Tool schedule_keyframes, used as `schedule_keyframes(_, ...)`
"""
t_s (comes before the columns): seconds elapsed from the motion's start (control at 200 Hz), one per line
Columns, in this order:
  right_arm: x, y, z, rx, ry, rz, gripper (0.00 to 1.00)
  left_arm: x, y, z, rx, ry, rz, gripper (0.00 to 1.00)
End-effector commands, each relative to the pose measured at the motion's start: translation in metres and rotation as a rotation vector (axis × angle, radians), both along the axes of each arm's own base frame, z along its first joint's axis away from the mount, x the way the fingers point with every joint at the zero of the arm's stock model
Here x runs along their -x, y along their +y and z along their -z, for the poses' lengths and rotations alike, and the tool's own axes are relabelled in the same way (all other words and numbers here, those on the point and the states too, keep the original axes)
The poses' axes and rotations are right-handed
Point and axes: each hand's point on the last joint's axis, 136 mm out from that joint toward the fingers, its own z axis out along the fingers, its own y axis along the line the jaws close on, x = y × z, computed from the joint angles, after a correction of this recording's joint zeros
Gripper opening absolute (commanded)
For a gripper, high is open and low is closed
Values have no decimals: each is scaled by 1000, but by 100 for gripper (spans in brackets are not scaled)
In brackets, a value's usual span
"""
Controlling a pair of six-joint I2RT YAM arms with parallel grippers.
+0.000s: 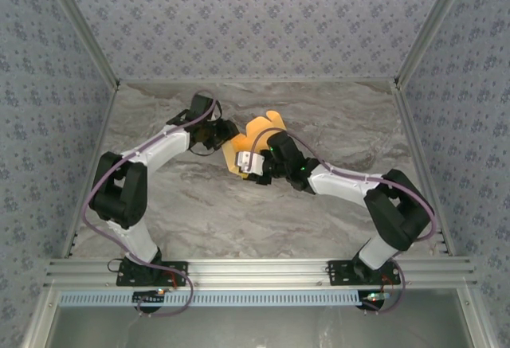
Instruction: Fold the paper box
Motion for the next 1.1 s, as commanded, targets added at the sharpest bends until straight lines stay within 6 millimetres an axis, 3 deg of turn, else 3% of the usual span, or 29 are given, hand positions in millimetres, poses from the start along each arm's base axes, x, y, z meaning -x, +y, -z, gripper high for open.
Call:
schedule_keyframes(0.0, -1, 10, 2, 12, 42, -53, 40, 22, -16, -24, 59, 7, 69, 32)
schedule_keyframes(0.13, 11, 17, 8, 20, 93, -121, 39, 22, -16, -24, 56, 7, 77, 32)
schedule_keyframes(0.315, 26, 17, 16, 72, 158, -221, 24, 23, -17, -26, 50, 4, 89, 32)
schedule_keyframes(0.39, 41, 13, 24, 125, 199, -327, 10, 23, -17, -28, 53, 4, 97, 32)
schedule_keyframes(0.445, 47, 11, 25, 135, 235, -361, 6, 25, -17, -28, 50, 5, 103, 31)
schedule_keyframes(0.55, 56, 9, 28, 117, 303, -404, 9, 32, -17, -28, 41, 2, 118, 31)
schedule_keyframes(0.575, 51, 14, 18, 101, 289, -410, 11, 34, -17, -28, 39, 0, 120, 31)
schedule_keyframes(0.68, 50, 16, 21, 118, 334, -405, 28, 41, -15, -25, 35, 6, 119, 31)
schedule_keyframes(0.775, 43, 18, 25, 132, 353, -361, 32, 44, -15, -21, 34, 15, 119, 31)
schedule_keyframes(0.899, 40, 20, 13, 113, 364, -329, 36, 45, -14, -15, 29, 27, 116, 31)
schedule_keyframes(1.099, 29, 8, 7, 145, 311, -230, 37, 44, -13, -13, 23, 28, 116, 31)
